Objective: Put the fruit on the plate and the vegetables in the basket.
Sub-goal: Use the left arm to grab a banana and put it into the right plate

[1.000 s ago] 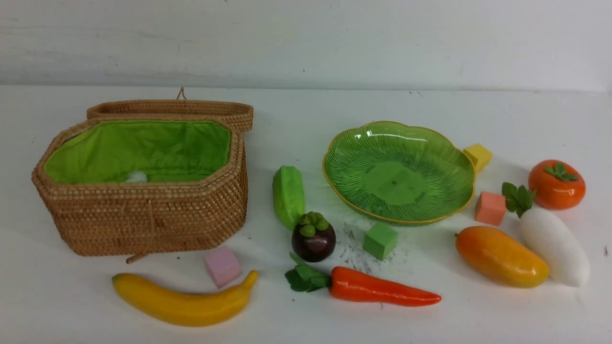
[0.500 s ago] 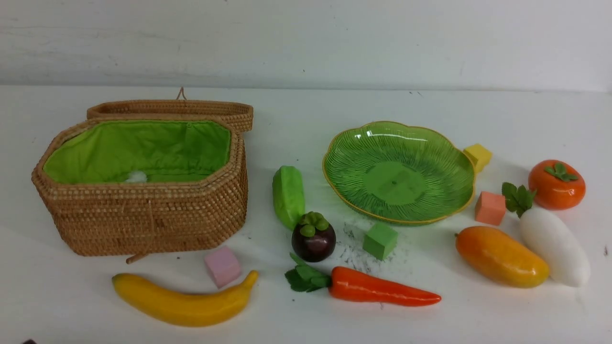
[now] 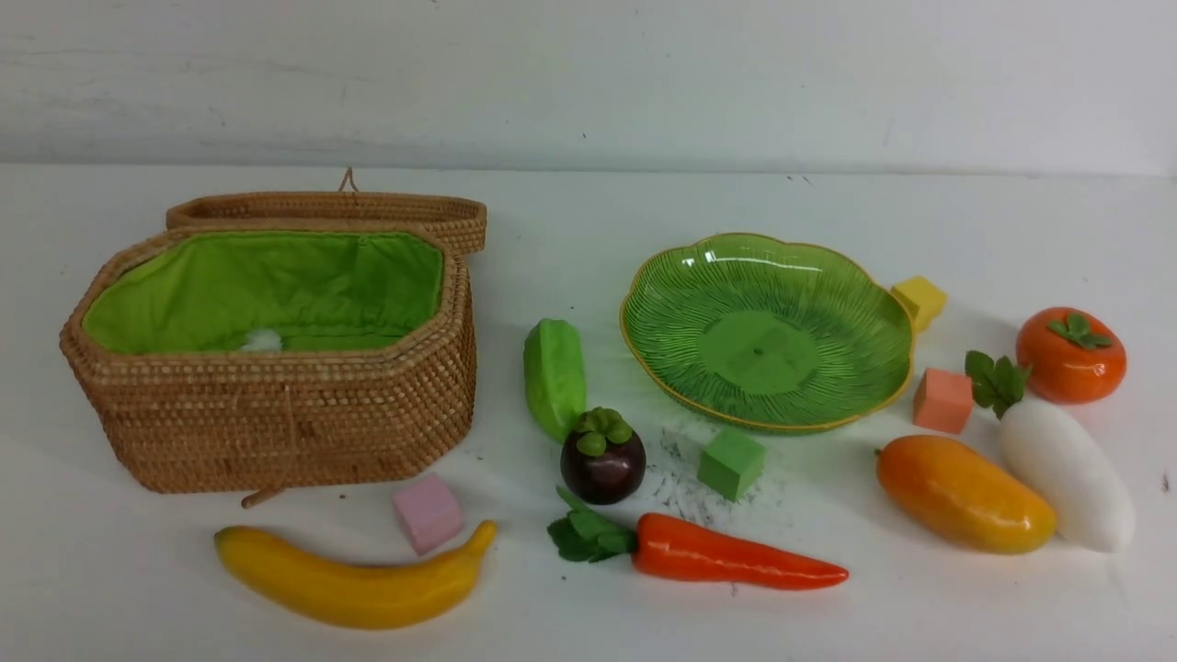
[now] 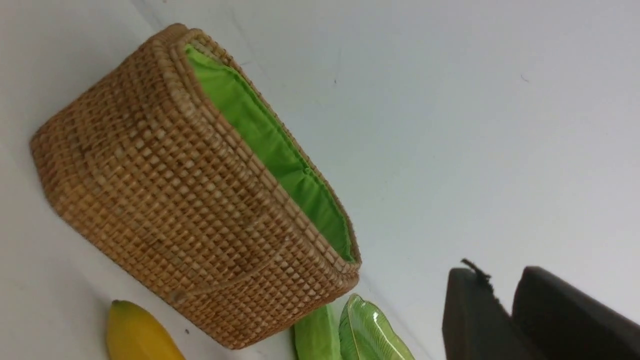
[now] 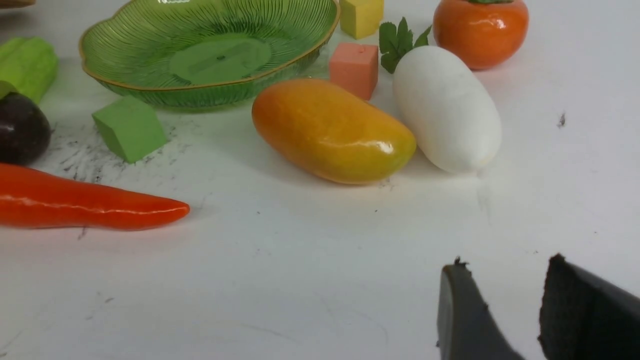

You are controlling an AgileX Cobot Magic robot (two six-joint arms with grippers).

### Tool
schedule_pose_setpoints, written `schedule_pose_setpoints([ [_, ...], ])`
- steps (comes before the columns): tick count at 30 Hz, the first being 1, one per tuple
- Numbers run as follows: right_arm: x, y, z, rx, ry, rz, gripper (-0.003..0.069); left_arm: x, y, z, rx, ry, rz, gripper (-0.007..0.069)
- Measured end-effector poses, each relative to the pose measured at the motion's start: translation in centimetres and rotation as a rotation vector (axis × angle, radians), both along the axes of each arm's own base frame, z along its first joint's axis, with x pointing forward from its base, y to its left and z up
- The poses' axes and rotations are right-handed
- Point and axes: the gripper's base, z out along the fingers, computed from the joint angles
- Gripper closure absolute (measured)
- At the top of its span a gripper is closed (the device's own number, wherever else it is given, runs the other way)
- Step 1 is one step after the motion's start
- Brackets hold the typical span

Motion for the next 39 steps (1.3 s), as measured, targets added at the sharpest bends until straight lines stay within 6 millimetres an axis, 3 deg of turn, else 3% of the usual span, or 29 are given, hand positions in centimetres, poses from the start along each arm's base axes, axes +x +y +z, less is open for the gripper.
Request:
schedule_pose_setpoints([
  [2, 0.0, 0.1, 0.1, 0.035, -0.011, -0.004, 0.0418, -0.7, -0.4, 2.6, 0.058, 0.001, -0.042, 0.0633],
  [4, 0.1, 0.2, 0.1, 0.096, -0.022, -0.01, 0.0418, -0.8, -0.7, 3.7, 0.099, 0.034, -0.069, 0.0638],
  [5, 0.2, 0.3, 0.3, 0.203, -0.046, -0.021, 0.0418, -1.0, -1.0, 5.2, 0.155, 0.073, -0.104, 0.0638],
  [8, 0.3, 0.5, 1.0, 0.419, -0.116, -0.049, 0.0418, -0.9, -1.7, 6.6, 0.284, 0.217, -0.195, 0.0638],
  [10, 0.4, 0.3, 1.8, 0.57, -0.185, -0.075, 0.0418, -0.3, -2.1, 7.1, 0.386, 0.317, -0.257, 0.0638],
  [14, 0.5, 0.0, 2.5, 0.688, -0.274, -0.108, 0.0418, 0.8, -2.1, 7.7, 0.438, 0.349, -0.27, 0.0638],
  [22, 0.2, 0.7, 3.2, 0.711, -0.191, -0.049, 0.0433, 2.7, -2.2, 7.6, 0.534, 0.362, -0.284, 0.0638],
  [24, -0.1, 1.4, 4.5, 0.655, -0.132, 0.016, 0.0456, 3.2, -2.6, 7.1, 0.571, 0.425, -0.343, 0.0638],
  [28, -0.5, 3.0, 10.2, 0.421, 0.047, 0.224, 0.0544, 4.3, -3.6, 6.8, 0.696, 0.551, -0.563, 0.0638],
  [33, -0.3, 4.2, 16.2, 0.242, 0.154, 0.455, 0.0604, 4.8, -5.3, 9.2, 0.819, 0.498, -0.766, 0.0638],
  [39, -1.3, 5.5, 21.9, 0.095, 0.195, 0.779, 0.0607, 4.1, -8.1, 11.0, 1.106, 0.445, -1.078, 0.0638],
])
